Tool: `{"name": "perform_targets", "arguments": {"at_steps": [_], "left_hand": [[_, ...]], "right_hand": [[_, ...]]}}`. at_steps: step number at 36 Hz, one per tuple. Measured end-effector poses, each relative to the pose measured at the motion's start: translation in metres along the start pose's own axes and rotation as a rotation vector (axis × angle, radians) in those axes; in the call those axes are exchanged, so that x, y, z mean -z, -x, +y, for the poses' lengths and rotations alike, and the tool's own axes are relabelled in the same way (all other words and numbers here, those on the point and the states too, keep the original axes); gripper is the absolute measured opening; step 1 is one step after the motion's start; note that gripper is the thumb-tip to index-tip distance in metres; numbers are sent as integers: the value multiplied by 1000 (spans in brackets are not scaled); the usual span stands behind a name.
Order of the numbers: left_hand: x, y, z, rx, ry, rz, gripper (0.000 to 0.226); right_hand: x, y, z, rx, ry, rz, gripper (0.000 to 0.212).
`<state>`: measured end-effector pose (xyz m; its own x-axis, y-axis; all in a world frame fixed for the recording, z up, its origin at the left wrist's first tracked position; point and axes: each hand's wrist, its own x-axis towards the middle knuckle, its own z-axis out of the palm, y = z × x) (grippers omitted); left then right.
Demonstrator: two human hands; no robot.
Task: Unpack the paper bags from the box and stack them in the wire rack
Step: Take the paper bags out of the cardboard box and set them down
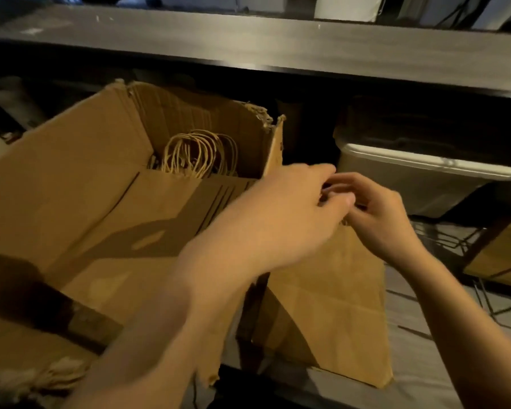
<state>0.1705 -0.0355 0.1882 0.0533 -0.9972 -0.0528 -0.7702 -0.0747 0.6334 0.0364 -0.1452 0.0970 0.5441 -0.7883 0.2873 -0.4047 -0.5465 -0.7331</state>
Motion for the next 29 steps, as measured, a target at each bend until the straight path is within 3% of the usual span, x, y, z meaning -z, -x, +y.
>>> {"name": "perform_targets", "arguments": {"at_steps": [5, 15, 20, 26, 29], "left_hand": [[57, 15, -18, -4, -118, 142, 44], [111, 22, -113, 233, -471, 268, 39], [103, 17, -162, 311, -459, 178, 44], [92, 17, -199, 401, -387, 89, 43], [93, 17, -210, 397, -413, 45, 47]], "right_hand": [[-3, -31, -41, 160, 65, -53, 29], [-59, -89, -115, 405, 375, -294, 36], [-102, -112, -120, 409, 617, -428, 50], [-146, -134, -123, 260, 850, -596, 73], [-163, -138, -120, 183, 984, -606, 72]]}}
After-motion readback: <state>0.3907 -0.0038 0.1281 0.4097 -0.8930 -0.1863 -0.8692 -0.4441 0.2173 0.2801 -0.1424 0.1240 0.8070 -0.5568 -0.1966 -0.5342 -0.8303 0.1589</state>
